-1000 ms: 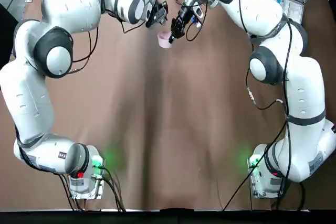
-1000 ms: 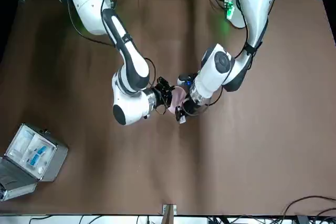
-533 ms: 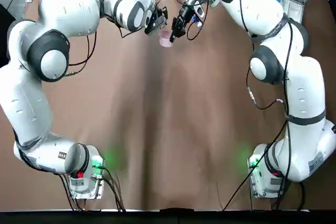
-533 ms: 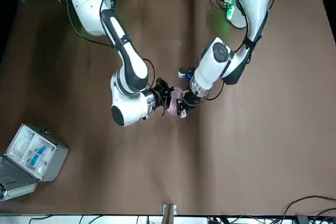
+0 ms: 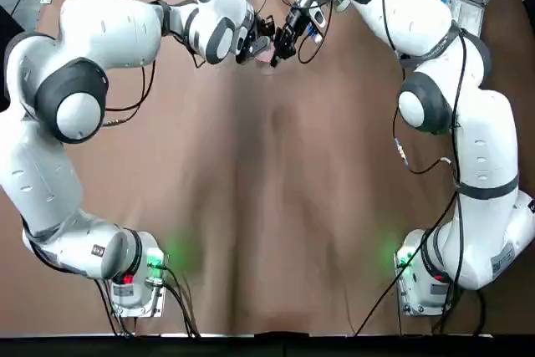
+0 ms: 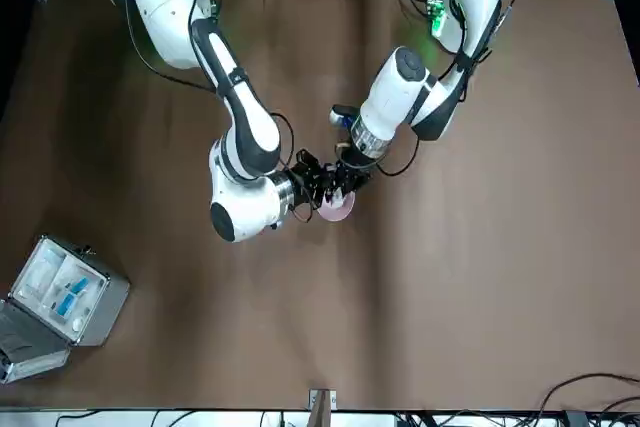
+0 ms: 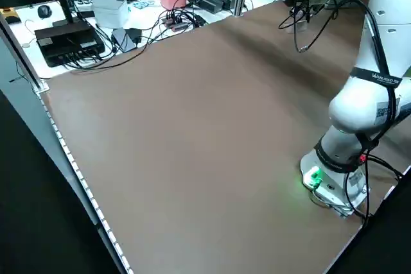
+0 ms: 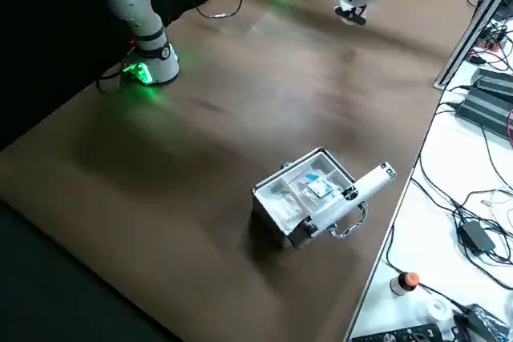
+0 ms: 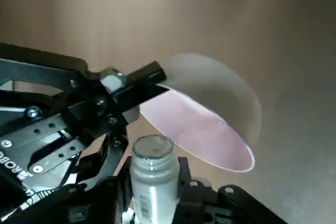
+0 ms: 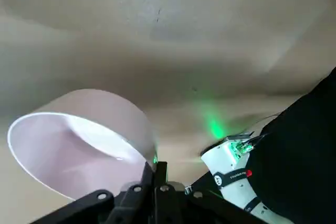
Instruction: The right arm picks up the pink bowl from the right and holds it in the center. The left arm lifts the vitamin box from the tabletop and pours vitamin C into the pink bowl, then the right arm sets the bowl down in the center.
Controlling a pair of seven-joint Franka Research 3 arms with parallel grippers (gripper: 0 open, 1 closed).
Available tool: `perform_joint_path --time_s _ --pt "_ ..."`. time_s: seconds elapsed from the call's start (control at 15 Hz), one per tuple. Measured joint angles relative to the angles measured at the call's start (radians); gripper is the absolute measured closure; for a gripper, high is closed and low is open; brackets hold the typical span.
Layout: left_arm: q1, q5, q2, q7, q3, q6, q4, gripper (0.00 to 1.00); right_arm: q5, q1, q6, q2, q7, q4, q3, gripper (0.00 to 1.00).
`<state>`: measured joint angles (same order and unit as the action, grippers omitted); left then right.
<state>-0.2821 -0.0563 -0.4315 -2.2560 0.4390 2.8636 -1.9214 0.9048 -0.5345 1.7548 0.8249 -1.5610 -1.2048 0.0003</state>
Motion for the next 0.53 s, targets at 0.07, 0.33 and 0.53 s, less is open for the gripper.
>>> perform_joint_path --time_s 0.07,0.33,0.53 --pt "0.003 -0.013 0.000 0.000 -0.002 0.003 0.000 0.64 0.000 0.000 0.000 0.000 0.000 0.000 0.000 0.98" --pt "0.010 -0.050 0.000 0.000 -0.007 0.032 -0.001 0.64 0.000 0.000 0.000 0.000 0.000 0.000 0.000 0.98" --pt "0.010 -0.058 0.000 0.000 -0.009 0.059 -0.004 0.64 0.000 0.000 0.000 0.000 0.000 0.000 0.000 0.98"
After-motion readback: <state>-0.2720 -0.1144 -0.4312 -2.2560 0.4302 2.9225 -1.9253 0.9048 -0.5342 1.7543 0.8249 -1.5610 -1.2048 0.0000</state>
